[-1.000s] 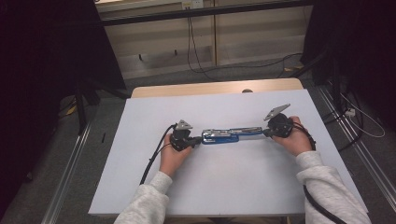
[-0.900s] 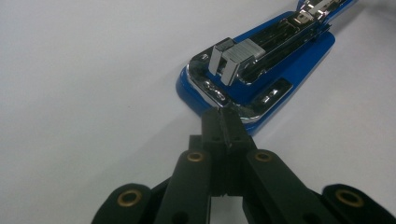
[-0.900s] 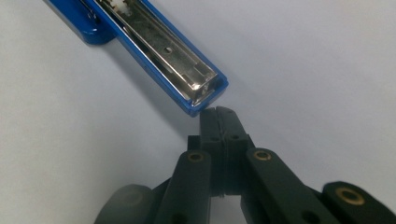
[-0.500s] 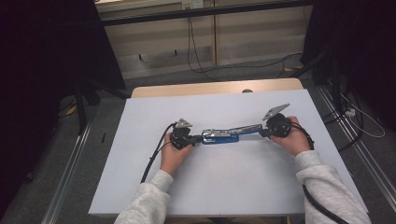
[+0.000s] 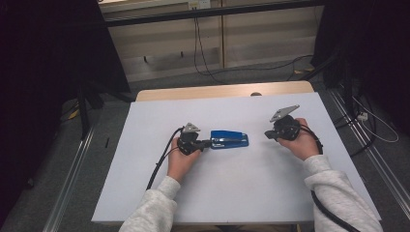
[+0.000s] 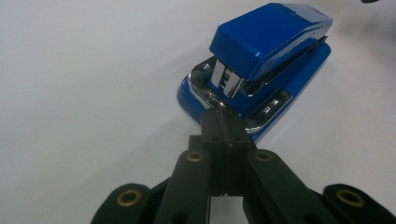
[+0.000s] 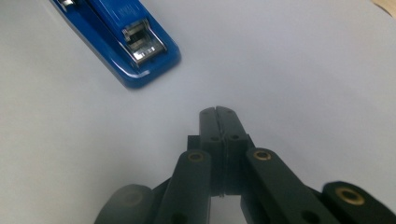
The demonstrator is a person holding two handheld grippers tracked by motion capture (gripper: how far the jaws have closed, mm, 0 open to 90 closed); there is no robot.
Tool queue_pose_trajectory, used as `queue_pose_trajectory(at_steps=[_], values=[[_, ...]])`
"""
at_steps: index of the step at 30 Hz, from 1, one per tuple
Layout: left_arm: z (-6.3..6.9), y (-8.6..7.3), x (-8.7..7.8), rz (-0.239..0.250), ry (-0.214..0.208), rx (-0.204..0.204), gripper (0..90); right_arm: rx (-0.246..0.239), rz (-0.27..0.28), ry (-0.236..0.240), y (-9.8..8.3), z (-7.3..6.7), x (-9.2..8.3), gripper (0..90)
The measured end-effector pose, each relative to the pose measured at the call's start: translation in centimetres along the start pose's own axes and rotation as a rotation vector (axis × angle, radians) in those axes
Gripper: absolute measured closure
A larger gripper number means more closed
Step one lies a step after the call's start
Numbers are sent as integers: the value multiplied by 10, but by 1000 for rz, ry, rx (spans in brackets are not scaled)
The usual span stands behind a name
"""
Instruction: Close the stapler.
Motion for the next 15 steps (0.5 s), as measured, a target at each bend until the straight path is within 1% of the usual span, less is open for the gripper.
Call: queue_pose_trajectory(at_steps=[1,5,8,9,10,11,12,13,14,15], values=[[0,0,0,0,-5,1,899,-3,10,1,3,-2,0,900],[0,0,-1,1,-2,1,894,-18,31,21,14,-11,2,900],[-1,0,-2,2,6,-5,848,-21,41,26,19,-16,4,900],[-1,-1,-2,0,4,-3,828,-15,44,24,20,-16,4,900],[-2,-1,-3,1,13,-9,794,-12,45,24,19,-16,4,885],[-2,-1,-4,-1,9,-13,751,0,46,24,19,-16,3,856],[-4,-2,-5,5,26,-19,735,12,51,25,18,-15,3,837],[-5,-2,-7,1,25,-18,692,34,58,30,17,-14,2,799],[-5,-2,-8,10,29,-25,665,51,65,35,17,-13,2,775],[-7,-2,-10,7,31,-26,641,66,71,40,16,-13,1,756]])
Point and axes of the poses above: each handheld gripper's, and its own axes: x roughly forward along the jaws, y roughly out of its top, z roughly to its right, the point moved 7 cm from there along x, roughly forward along the jaws, and after that the axes turned 13 degrees about x, right-handed, at the moved point
